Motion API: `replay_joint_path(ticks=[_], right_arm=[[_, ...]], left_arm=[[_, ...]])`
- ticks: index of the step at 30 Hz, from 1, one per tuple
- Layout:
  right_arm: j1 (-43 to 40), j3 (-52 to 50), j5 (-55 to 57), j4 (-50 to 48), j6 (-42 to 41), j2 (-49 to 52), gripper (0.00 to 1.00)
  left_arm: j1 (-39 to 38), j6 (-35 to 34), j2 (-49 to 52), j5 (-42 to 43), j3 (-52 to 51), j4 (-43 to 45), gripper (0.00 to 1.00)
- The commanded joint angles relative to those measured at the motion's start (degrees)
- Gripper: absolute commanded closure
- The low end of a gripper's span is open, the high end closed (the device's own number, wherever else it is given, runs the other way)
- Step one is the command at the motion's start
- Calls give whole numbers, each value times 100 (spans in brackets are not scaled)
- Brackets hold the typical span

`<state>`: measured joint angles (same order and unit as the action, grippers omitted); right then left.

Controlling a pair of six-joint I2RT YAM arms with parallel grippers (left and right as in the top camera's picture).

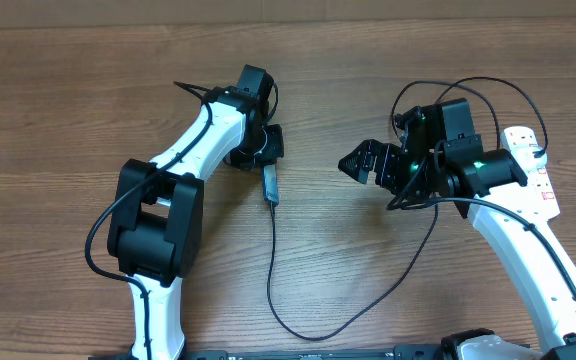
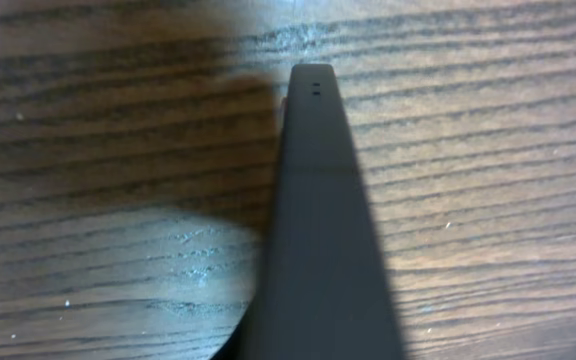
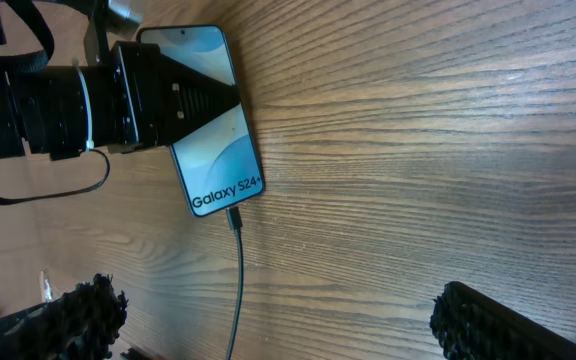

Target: Plug charger to phone and switch on socket

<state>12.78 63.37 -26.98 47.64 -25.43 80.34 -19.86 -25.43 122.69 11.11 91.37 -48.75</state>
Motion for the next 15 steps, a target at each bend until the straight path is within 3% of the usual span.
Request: replay_joint_path(ticks=[1,5,15], right_arm=[[-26,72,42,4,42,17,0],[-26,72,42,44,42,17,0],[-26,72,42,55,42,17,0]], left_arm=[[0,-98,-205,-59,-35,57,90],[-17,-96,-205,-57,-59,55,79],[-4,-96,-205,-61,-59,70,77]])
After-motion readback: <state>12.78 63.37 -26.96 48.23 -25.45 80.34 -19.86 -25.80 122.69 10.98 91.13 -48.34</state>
